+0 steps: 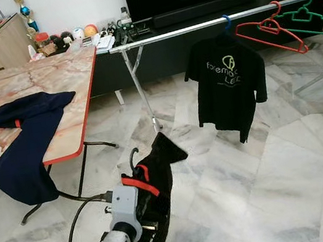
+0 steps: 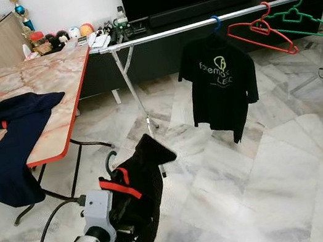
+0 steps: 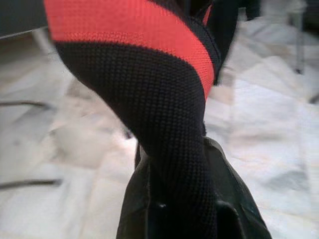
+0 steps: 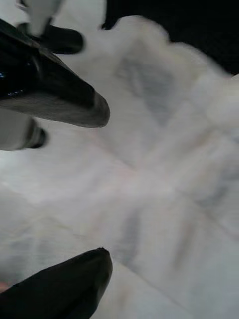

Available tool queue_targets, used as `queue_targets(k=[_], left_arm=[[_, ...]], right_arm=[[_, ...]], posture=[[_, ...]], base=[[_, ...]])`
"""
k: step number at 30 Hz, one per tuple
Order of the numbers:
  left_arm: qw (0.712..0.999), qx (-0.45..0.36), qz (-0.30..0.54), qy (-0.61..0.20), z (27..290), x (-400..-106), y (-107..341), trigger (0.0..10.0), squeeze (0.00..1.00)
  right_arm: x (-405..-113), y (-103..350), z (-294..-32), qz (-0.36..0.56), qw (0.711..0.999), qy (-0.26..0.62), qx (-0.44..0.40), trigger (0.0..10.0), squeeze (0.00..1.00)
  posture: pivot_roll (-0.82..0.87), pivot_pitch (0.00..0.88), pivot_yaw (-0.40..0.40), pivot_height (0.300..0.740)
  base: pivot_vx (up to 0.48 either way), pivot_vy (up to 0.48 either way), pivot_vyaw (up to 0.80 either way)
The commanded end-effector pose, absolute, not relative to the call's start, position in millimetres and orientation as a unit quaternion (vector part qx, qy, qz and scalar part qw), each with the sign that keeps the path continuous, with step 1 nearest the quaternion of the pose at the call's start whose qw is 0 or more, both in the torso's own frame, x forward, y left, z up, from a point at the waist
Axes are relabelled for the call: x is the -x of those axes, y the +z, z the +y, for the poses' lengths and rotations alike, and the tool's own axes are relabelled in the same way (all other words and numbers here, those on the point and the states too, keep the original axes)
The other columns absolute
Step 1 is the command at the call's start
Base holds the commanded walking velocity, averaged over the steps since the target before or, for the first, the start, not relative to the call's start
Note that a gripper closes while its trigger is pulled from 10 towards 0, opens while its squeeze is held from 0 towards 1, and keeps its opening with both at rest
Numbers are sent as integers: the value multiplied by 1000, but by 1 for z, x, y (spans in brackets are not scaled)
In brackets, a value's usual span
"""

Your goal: Hang hanger

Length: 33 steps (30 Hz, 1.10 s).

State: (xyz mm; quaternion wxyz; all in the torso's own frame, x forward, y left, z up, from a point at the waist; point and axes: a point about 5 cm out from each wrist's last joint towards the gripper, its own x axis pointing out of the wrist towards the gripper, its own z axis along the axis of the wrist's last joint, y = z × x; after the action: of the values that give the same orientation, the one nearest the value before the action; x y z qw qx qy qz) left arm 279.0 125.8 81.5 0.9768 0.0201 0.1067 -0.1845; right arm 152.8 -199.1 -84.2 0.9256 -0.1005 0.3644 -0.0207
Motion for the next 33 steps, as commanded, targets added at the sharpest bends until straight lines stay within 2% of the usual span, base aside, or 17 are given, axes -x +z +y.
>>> queue_targets(k=[1,4,5,6,8,12,13,15,16,22,25,26,28,33], left_arm=[[973,-13,84,-217,116,-283,98,10000,0],[963,-12,77,-256,103,-285,107,10000,0],[962,-13,76,-263,101,-285,109,10000,0],[959,-13,75,-272,99,-286,111,10000,0],[955,-15,72,-287,94,-286,116,10000,0],[952,-16,73,-296,92,-286,119,10000,0],[952,-16,74,-296,92,-287,119,10000,0],[952,-17,77,-297,92,-286,119,10000,0],[951,-18,79,-299,92,-285,118,10000,0],[944,-12,84,-319,87,-285,122,10000,0],[915,-16,82,-394,73,-277,130,10000,0],[915,-16,82,-394,73,-277,130,10000,0],[892,-29,84,-444,63,-270,133,10000,0],[881,-26,74,-467,54,-271,142,10000,0]], right_arm=[[-153,-83,-195,346,932,-10,106,10000,0],[-154,-80,-193,329,937,3,117,10000,0],[-174,-65,-196,255,952,12,170,10000,0],[-204,-40,-199,166,971,17,172,10000,0],[-240,-7,-200,81,997,16,-1,10000,0],[-241,-2,-201,59,998,0,-1,10000,0],[-245,-6,-210,103,990,-19,94,10000,0],[-250,6,-214,59,990,-16,128,10000,0],[-252,12,-214,37,991,-1,131,10000,0],[-247,7,-204,59,992,70,85,10000,0],[-242,3,-196,66,986,108,107,10000,0],[-242,3,-196,66,986,108,107,10000,0],[-241,3,-194,60,985,115,114,10000,0],[-243,6,-190,56,985,125,102,10000,0]], posture=[[-12,13,66,740],[-20,2,69,740],[-21,0,70,740],[-22,0,71,740],[-22,0,71,740],[-21,11,70,740],[-21,13,70,740],[-23,20,67,740],[-21,27,62,740],[-10,46,55,740],[-9,52,54,740],[-9,52,54,740],[-13,52,55,740],[-11,54,55,740]], base=[[0,0,0],[0,0,0],[0,0,0],[0,0,0],[0,0,0],[0,0,0],[0,0,0],[0,0,0],[0,0,0],[0,0,0],[0,0,0],[0,0,0],[0,0,0],[0,0,0]])
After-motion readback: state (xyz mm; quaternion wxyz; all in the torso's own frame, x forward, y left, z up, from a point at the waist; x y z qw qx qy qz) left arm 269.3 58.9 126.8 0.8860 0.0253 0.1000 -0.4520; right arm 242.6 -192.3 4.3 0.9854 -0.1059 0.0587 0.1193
